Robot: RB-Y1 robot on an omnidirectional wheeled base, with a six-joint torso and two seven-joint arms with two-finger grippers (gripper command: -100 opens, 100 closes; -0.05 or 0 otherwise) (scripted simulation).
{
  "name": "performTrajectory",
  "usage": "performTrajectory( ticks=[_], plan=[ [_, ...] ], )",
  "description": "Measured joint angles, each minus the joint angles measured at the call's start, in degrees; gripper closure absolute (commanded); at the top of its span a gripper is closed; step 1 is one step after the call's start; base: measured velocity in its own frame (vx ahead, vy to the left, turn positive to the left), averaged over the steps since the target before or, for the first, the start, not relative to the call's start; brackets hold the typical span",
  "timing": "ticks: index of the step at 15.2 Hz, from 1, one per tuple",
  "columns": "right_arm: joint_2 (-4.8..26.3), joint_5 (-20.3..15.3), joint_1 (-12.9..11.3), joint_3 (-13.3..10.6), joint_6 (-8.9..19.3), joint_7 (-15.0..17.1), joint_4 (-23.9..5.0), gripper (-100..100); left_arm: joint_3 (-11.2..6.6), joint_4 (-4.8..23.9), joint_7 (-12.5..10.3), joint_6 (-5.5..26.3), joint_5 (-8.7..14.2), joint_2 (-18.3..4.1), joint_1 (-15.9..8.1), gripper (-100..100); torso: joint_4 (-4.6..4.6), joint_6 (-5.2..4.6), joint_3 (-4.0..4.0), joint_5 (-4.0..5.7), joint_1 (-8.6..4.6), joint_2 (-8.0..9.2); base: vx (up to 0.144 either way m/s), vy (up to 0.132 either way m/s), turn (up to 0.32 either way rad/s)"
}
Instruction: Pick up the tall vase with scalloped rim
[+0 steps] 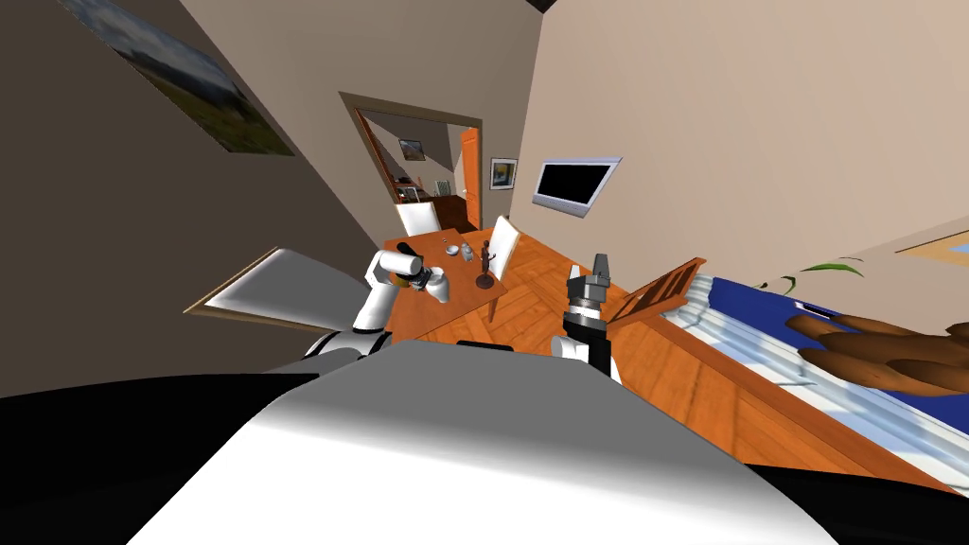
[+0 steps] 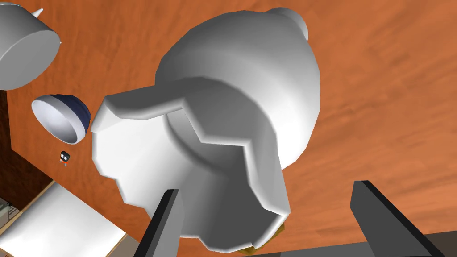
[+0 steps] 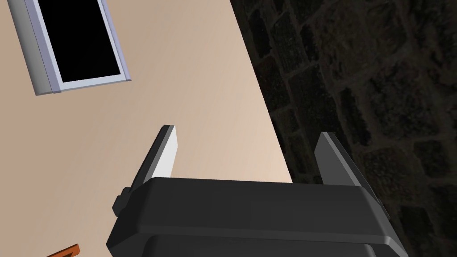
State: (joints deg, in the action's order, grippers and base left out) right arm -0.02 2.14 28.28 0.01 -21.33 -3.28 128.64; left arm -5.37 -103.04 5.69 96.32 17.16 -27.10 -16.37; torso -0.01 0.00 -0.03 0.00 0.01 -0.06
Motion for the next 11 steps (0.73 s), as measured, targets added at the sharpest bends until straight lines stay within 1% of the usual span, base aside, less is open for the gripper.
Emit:
performTrajectory(
  ticks=[1,2,6,7,11],
  plan=[
    [0.0,0.0,0.0,0.0,0.0,0.0,0.0,0,-0.01,0.1,0.0,0.4,0.0,0.0,-0.1,-100,0.0,0.01,0.0,0.0,0.0,0.01,0.005,0.007,-0.021],
    [0.0,0.0,0.0,0.0,0.0,0.0,0.0,0,0.14,0.6,0.0,-0.1,-0.2,0.1,0.0,-100,0.0,0.01,0.0,-0.01,0.01,0.01,0.008,0.01,-0.026],
    [0.0,0.0,0.0,0.0,0.0,0.0,0.0,0,0.61,3.3,0.3,-3.2,-0.9,0.6,0.3,-100,-0.01,0.01,0.0,-0.02,0.04,0.0,0.006,0.01,-0.017],
    [0.0,0.0,0.0,0.0,0.0,0.0,0.0,0,0.64,3.4,0.3,-3.5,-0.9,0.7,0.4,100,0.0,0.01,0.0,-0.01,0.03,0.01,0.0,0.0,0.0],
    [0.0,0.0,0.0,0.0,0.0,0.0,0.0,0,0.65,3.5,0.3,-3.5,-0.9,0.7,0.4,100,0.04,0.0,0.03,0.02,-0.03,0.02,0.0,0.0,0.0]
  ],
)
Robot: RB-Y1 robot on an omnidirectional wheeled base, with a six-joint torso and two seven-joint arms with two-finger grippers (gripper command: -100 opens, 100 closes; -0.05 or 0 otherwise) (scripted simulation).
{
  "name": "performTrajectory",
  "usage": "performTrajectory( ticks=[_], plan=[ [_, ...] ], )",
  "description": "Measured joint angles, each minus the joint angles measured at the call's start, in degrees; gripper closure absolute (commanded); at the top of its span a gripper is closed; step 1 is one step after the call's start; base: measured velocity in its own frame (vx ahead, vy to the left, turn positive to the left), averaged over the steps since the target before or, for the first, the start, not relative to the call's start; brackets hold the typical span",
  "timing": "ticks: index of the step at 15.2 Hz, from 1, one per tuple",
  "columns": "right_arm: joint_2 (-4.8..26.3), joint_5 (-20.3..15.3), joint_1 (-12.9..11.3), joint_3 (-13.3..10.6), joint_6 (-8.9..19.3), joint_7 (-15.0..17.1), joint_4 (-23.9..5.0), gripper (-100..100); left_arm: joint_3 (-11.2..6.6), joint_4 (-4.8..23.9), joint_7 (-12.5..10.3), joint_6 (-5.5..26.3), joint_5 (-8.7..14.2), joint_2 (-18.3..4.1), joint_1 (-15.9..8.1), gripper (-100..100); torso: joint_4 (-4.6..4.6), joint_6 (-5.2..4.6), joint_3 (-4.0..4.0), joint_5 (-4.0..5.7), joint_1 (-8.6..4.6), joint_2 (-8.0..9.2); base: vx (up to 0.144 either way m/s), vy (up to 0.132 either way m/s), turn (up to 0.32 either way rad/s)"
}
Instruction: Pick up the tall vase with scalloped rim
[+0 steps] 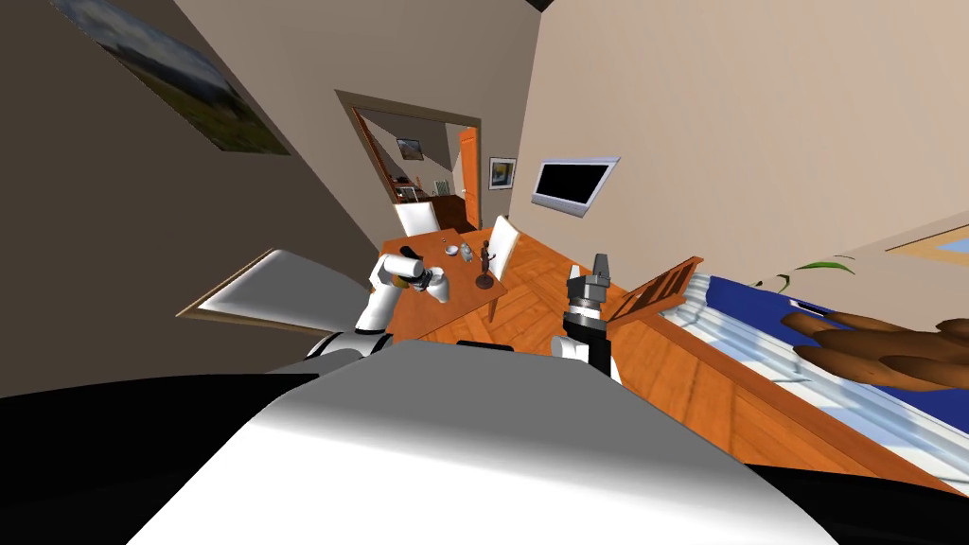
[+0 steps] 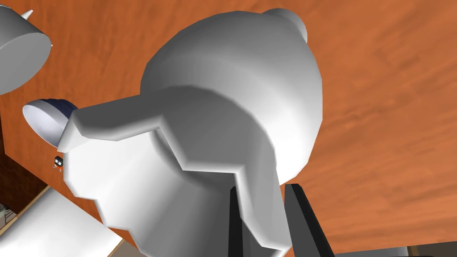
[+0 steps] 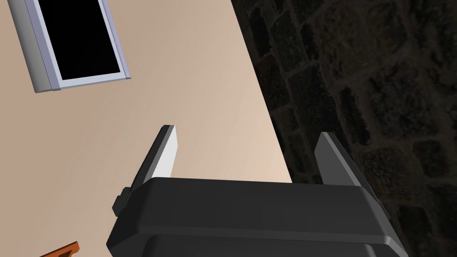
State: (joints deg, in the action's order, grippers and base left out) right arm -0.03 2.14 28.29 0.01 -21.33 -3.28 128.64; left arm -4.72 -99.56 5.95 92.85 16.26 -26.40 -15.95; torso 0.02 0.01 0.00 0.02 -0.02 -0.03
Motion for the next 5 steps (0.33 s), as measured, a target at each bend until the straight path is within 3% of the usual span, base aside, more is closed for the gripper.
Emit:
performTrajectory(
  ticks=[5],
  plan=[
    [0.0,0.0,0.0,0.0,0.0,0.0,0.0,0,-0.57,-2.4,-0.1,2.8,0.8,-0.6,-0.5,100,0.13,0.0,0.12,0.07,-0.09,0.12,-0.006,-0.011,0.022]
  ],
)
